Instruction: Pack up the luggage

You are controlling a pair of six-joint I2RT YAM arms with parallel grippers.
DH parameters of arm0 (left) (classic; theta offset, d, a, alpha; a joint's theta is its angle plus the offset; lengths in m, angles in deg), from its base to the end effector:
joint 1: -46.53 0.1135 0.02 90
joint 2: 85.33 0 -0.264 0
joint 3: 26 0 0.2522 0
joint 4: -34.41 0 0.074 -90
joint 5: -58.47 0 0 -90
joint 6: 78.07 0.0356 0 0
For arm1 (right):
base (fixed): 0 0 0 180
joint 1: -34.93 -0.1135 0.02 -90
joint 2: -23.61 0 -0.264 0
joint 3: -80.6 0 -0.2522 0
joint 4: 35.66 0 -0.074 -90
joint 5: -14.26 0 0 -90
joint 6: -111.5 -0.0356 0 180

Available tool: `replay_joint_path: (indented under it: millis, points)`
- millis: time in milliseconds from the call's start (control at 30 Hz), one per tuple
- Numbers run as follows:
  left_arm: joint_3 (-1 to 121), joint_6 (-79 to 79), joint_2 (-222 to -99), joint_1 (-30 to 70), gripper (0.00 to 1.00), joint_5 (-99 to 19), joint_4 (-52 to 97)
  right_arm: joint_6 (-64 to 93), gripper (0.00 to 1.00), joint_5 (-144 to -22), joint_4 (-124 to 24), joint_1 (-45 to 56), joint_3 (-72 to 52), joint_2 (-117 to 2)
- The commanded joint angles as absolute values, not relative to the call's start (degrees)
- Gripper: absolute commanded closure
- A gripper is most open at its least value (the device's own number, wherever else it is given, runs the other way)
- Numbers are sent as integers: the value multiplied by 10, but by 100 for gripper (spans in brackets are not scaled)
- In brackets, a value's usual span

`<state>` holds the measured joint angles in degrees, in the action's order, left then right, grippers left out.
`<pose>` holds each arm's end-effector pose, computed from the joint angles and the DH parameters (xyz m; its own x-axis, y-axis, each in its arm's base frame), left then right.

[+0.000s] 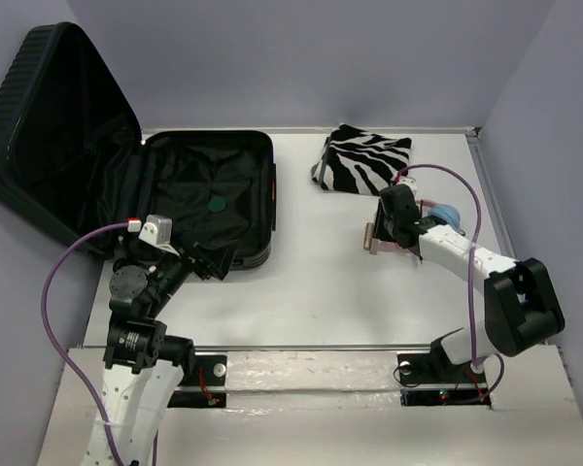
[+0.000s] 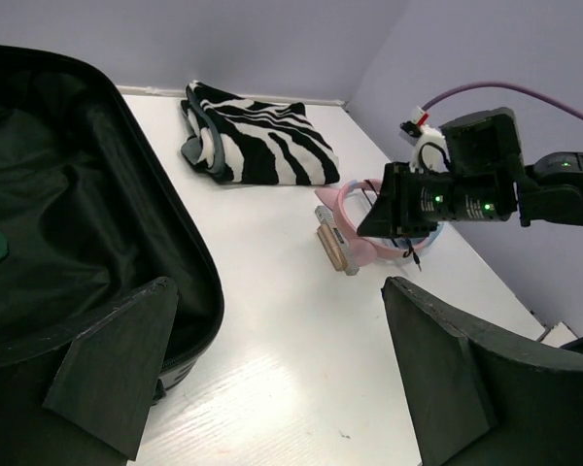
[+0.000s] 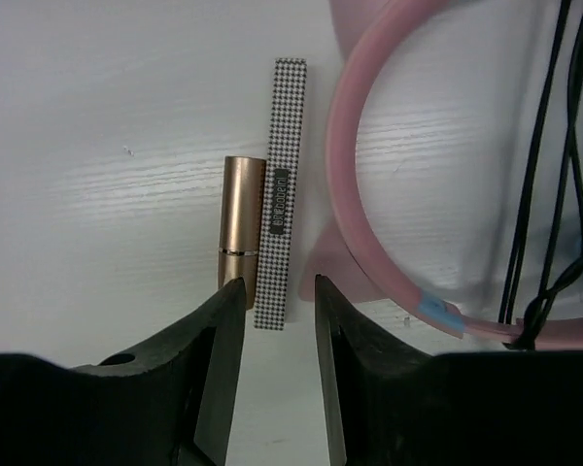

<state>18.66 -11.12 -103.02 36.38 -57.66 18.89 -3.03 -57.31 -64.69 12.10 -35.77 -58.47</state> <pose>0.0928 -0.0325 0.3291 -0.0485 -0.3484 -0.9361 0.6131 0.7295 -0.3033 0.2769 0.1044 0.2157 -0.6891 0.1373 -0.7116 0.1263 0.9896 0.0686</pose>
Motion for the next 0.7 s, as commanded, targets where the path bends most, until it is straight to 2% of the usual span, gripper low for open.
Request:
replay_joint_path:
  millis: [0, 533, 667]
  points:
    - [203, -113, -1033, 362, 1, -586, 210, -4, 60, -582, -637, 113, -335, -620]
    - [203, -113, -1040, 362, 1, -590, 211, 8, 63, -611, -634, 113, -273, -719]
    - [203, -113, -1041, 362, 1, -590, 211, 8, 69, -614, -634, 113, -265, -746]
